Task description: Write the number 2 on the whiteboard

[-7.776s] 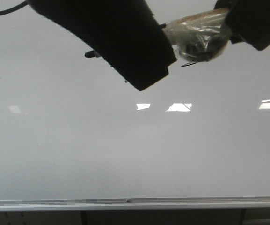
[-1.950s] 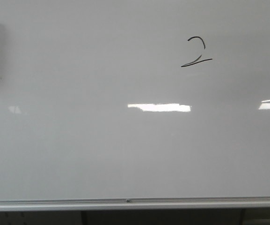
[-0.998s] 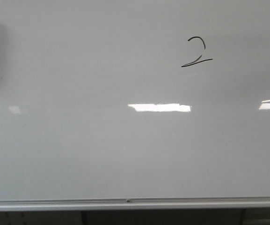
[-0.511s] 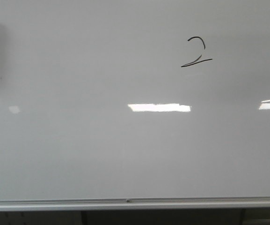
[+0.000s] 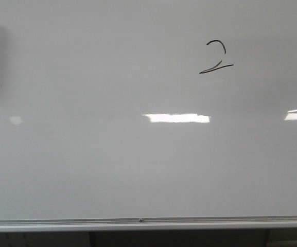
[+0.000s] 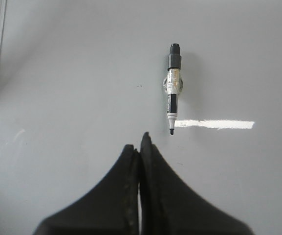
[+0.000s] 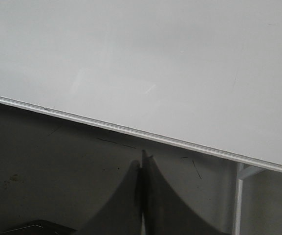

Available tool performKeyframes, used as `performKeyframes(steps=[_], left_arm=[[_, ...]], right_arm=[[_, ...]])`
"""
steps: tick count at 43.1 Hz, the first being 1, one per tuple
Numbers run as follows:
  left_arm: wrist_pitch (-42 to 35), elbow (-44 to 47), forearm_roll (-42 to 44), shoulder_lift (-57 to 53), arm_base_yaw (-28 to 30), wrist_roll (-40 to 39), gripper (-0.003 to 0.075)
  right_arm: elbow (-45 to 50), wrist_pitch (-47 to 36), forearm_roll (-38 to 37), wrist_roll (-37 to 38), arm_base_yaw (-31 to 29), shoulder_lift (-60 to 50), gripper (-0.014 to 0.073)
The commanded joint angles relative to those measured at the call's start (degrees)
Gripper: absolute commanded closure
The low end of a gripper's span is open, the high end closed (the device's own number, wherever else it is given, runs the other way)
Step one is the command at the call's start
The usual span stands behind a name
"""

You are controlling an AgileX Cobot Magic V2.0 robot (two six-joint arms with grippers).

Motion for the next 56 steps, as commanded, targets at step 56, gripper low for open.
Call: performKeyframes(steps=[56], left_arm=[[-4.9, 2.0, 0.0, -1.5, 0.0, -0.1, 0.0741]], right_arm=[[52.0, -62.1, -1.2, -0.4, -6.9, -33.3, 0.0661]])
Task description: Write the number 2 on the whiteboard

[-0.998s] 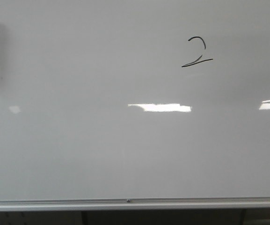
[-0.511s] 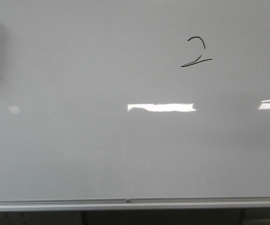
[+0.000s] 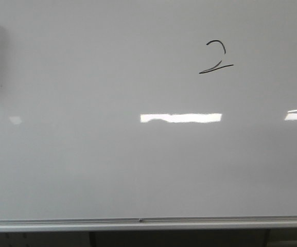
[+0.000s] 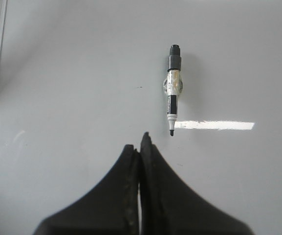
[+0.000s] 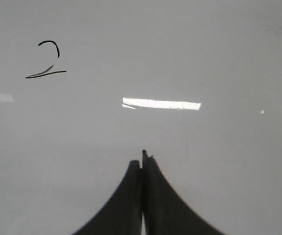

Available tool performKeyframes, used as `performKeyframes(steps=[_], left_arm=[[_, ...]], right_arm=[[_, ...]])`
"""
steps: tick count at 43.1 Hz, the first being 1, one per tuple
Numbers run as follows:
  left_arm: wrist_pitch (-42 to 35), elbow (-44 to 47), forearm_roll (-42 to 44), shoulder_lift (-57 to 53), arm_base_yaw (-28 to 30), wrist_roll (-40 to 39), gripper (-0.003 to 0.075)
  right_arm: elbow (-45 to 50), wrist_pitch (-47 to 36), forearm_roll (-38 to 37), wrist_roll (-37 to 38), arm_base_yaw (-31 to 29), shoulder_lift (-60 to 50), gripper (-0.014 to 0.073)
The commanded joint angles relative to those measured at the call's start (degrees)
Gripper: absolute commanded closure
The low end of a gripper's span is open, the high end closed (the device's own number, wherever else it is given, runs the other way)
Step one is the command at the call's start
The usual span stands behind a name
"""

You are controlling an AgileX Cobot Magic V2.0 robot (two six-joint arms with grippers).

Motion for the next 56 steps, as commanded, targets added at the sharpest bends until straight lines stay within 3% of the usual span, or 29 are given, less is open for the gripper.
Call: performKeyframes(steps=[1, 23, 35, 56], left_arm=[[-4.8, 2.0, 0.0, -1.5, 0.0, -0.1, 0.0741], [-4.8, 2.0, 0.0, -1.5, 0.0, -0.1, 0.0741], [-4.8, 2.0, 0.0, -1.5, 0.0, -0.1, 0.0741], [-4.8, 2.0, 0.0, -1.5, 0.0, -0.1, 0.0741]], right_arm=[[-0.2, -5.1, -0.3, -0.4, -0.4, -1.0, 0.0661], [-0.2, -6.3, -2.7, 2.4, -0.4, -1.0, 0.0661], [-0.2, -12.0, -2.8, 3.7, -0.4, -1.0, 0.0661], [-0.2, -10.5, -3.2, 3.7, -0.4, -1.0, 0.0661]])
